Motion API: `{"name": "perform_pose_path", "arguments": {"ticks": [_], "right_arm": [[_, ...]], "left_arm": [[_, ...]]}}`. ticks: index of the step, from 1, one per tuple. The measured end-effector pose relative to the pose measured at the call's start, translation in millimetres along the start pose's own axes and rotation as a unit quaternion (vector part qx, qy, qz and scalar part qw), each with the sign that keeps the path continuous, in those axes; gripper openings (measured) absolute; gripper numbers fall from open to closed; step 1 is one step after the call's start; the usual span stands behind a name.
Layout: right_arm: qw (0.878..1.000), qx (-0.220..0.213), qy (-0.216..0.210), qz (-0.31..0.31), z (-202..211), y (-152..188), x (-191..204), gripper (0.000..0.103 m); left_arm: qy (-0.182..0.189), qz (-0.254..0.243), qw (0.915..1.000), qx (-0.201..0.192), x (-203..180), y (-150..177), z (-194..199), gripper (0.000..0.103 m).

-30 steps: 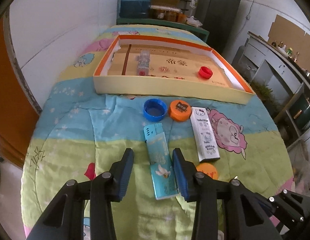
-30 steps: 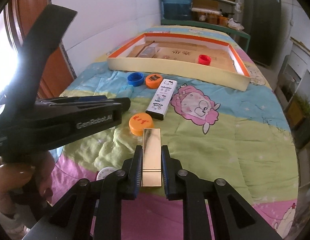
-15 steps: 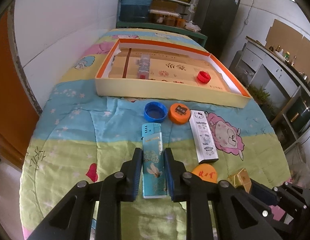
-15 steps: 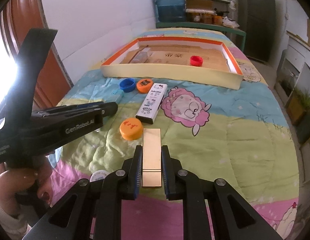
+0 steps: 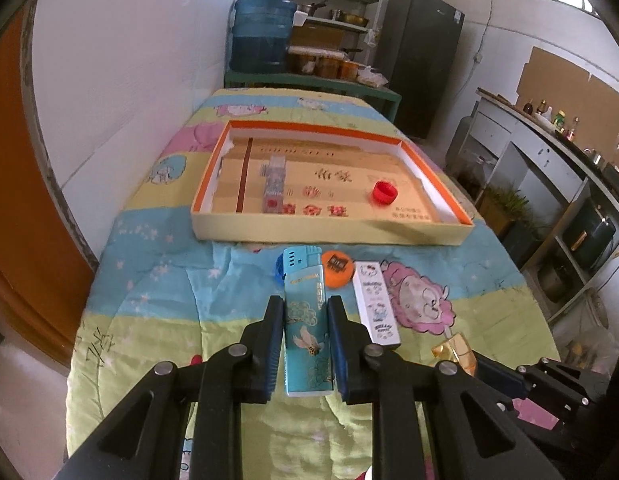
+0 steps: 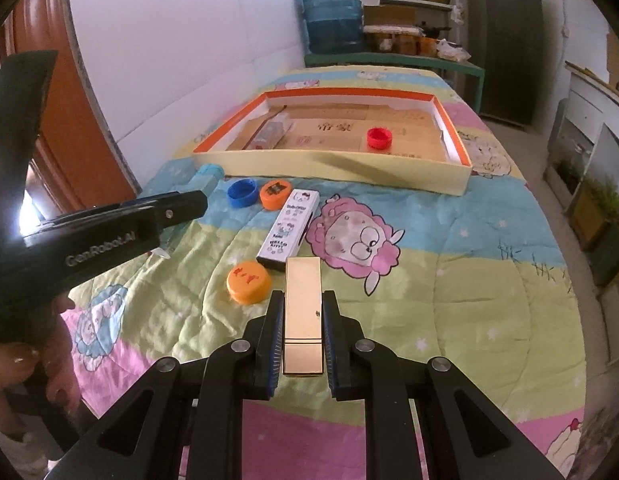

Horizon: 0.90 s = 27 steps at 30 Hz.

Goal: Organize rigid objects
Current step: 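Carry the lighter and gold tube over the cardboard tray with both grippers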

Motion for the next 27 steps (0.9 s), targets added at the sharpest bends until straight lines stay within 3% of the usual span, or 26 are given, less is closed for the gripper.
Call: {"name": "perform_pose_path", "arguments": {"ticks": [16, 27], "right_arm": [[0.998, -0.048, 0.016, 0.021, 6, -60, -18, 0.018], [0.997, -0.064, 0.026, 0.035, -2, -99, -34, 0.018]], "left_arm": [[0.023, -0.012, 0.9994, -0.024, -11, -43, -2, 0.023], [0.039, -0.022, 0.9985, -0.03, -19, -80, -25, 0.023]]}}
Point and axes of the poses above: each gripper's, at about its wrist camera, not at the fingertips, and z roughly against the way its jaws point, x to its left, y to its underside, the point moved 2 cm from there along -z, roughly the way its jaws point, and after that the axes turned 10 degrees about -x, right-handed, at the moved point
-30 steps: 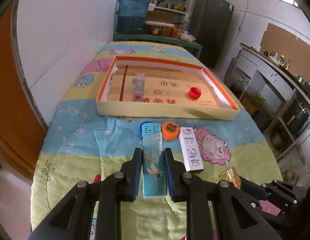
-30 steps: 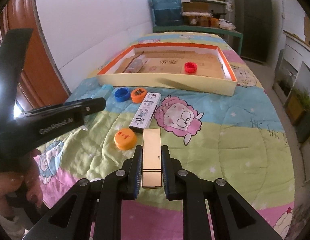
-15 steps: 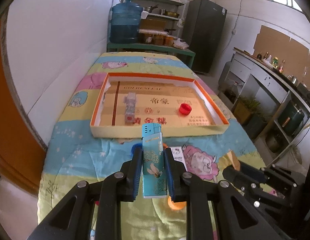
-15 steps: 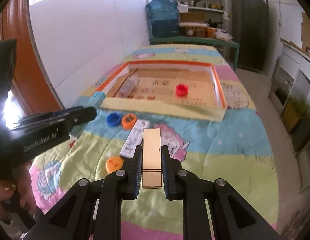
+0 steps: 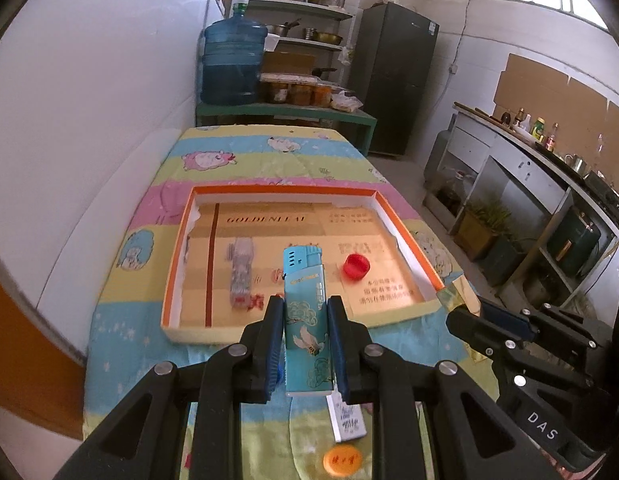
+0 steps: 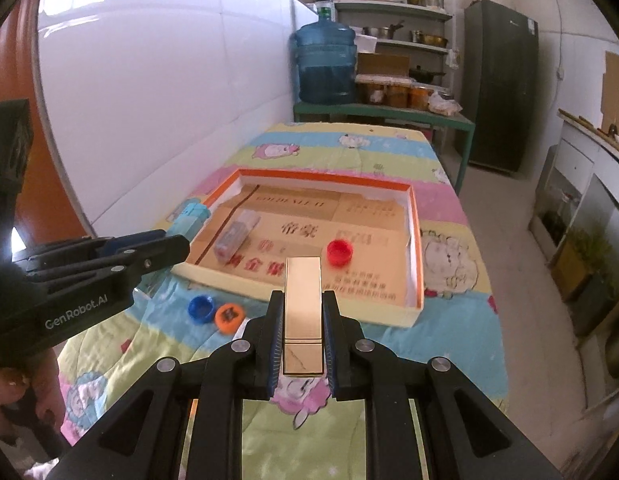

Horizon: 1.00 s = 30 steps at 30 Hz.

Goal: Organize rigid objects
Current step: 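Carry the lighter and gold tube over the cardboard tray with both grippers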

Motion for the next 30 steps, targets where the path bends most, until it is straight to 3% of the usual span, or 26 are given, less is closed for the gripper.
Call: {"name": "perform_pose_path", "arguments": {"ticks": [9, 30], "right_arm": [[1.0, 0.003, 0.009, -0.001, -25, -19, -21, 0.018], [0.999, 0.031, 0.015, -0.003, -99, -27, -59, 0.018]], "left_arm": [[0.002, 0.0, 1.0, 0.005, -2, -19, -30, 0.023], [-0.008, 0.0, 0.9986, 0.052, -2, -17, -110, 0.023]]}}
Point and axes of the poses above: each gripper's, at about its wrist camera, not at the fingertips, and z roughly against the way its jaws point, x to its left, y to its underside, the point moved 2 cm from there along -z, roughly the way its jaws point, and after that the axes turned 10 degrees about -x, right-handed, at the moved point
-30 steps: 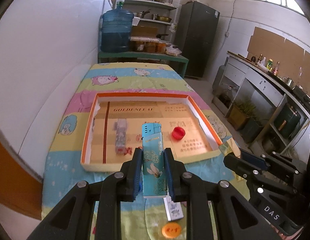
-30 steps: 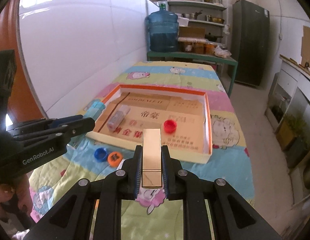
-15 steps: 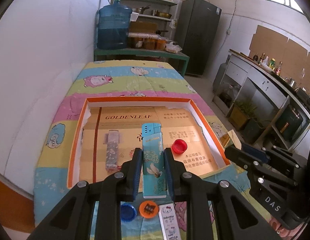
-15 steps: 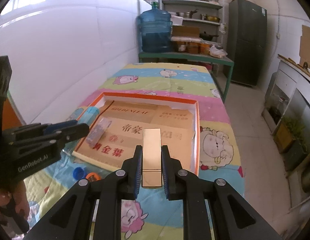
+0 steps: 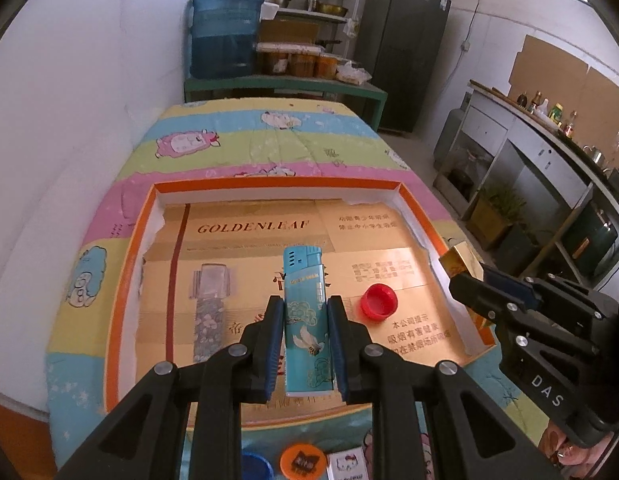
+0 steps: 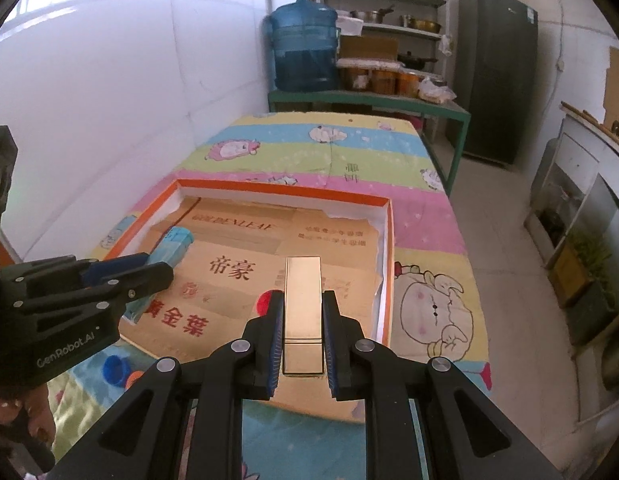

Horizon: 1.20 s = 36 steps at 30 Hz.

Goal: Organize rigid objects
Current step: 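Carry the lighter and gold tube over the cardboard tray with both grippers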

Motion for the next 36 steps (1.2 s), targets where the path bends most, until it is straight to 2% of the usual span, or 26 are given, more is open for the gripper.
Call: {"name": "perform_pose_path", "arguments": {"ticks": [15, 36], "right_arm": [[1.0, 0.023, -0.003, -0.001, -41, 3, -14, 0.018], [0.999, 0.04, -0.007, 0.007, -66, 6, -15, 0.018]], "left_arm": [[-0.007, -0.002, 0.9998, 0.021, -1, 1, -34, 0.023], [-0.017, -0.009, 0.9992, 0.035, 0, 3, -55, 0.023]]}}
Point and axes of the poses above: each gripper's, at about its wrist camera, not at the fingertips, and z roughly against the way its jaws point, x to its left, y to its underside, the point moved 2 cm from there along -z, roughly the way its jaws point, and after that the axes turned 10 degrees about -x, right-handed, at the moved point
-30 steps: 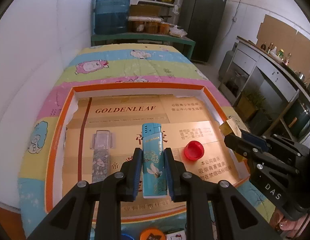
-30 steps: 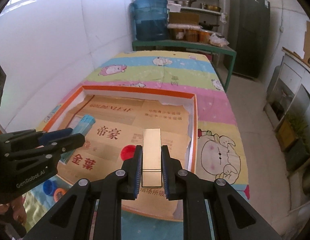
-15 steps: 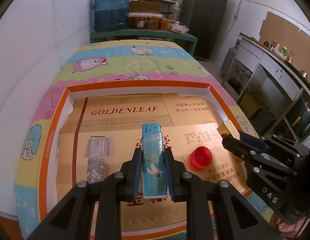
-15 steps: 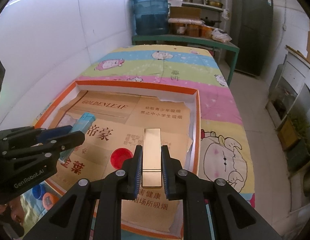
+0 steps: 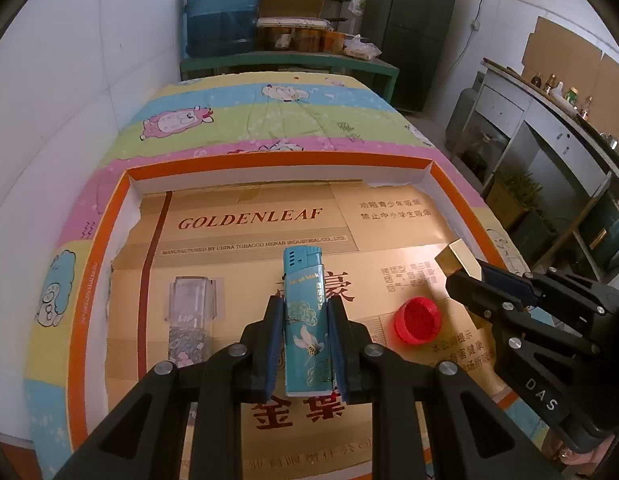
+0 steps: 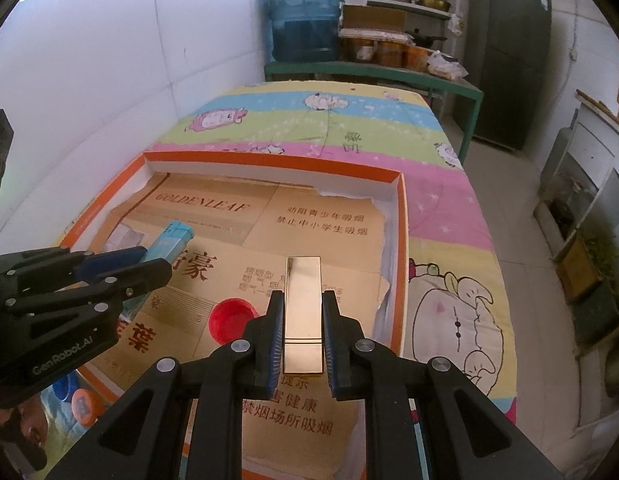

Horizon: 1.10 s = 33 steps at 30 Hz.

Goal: Organize rigid objects
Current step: 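Carry the lighter and gold tube over the cardboard tray with both grippers, then open the left gripper to set down the lighter while the right releases the gold tube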

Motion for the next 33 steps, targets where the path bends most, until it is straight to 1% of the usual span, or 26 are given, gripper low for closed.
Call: {"name": "perform_pose_path", "arguments": {"ticks": [19, 24, 28, 29, 30, 31, 32, 33], "right_arm": [[1.0, 0.025, 0.003, 0.01, -20, 7, 3, 0.018], [1.0, 0.022, 0.005, 0.014, -22, 7, 4, 0.018], [1.0, 0.022, 0.006, 0.015, -22, 8, 4, 0.021], [1.0, 0.021, 0.006, 0.013, -22, 8, 3, 0.022], [1.0, 0.021, 0.005, 0.012, -21, 9, 3, 0.022], [1.0, 0.02, 0.006, 0.011, -20, 9, 3, 0.022], [1.0, 0.019, 0.007, 0.01, -19, 8, 3, 0.023], [1.0, 0.018, 0.007, 0.01, -18, 8, 3, 0.023]], "left_arm": [[0.002, -0.009, 0.9999, 0.007, 1, 4, -14, 0.023], [0.003, -0.018, 0.9998, 0.002, -1, 5, -13, 0.023], [0.011, -0.013, 0.9998, 0.0, 0, 5, -12, 0.025], [0.014, -0.011, 0.9998, -0.001, 0, 5, -11, 0.03], [0.014, -0.011, 0.9998, -0.001, 1, 5, -10, 0.037], [0.014, -0.011, 0.9998, -0.002, 2, 5, -10, 0.042], [0.013, -0.011, 0.9998, -0.002, 2, 5, -9, 0.049], [0.013, -0.011, 0.9998, -0.002, 2, 5, -8, 0.051]]}}
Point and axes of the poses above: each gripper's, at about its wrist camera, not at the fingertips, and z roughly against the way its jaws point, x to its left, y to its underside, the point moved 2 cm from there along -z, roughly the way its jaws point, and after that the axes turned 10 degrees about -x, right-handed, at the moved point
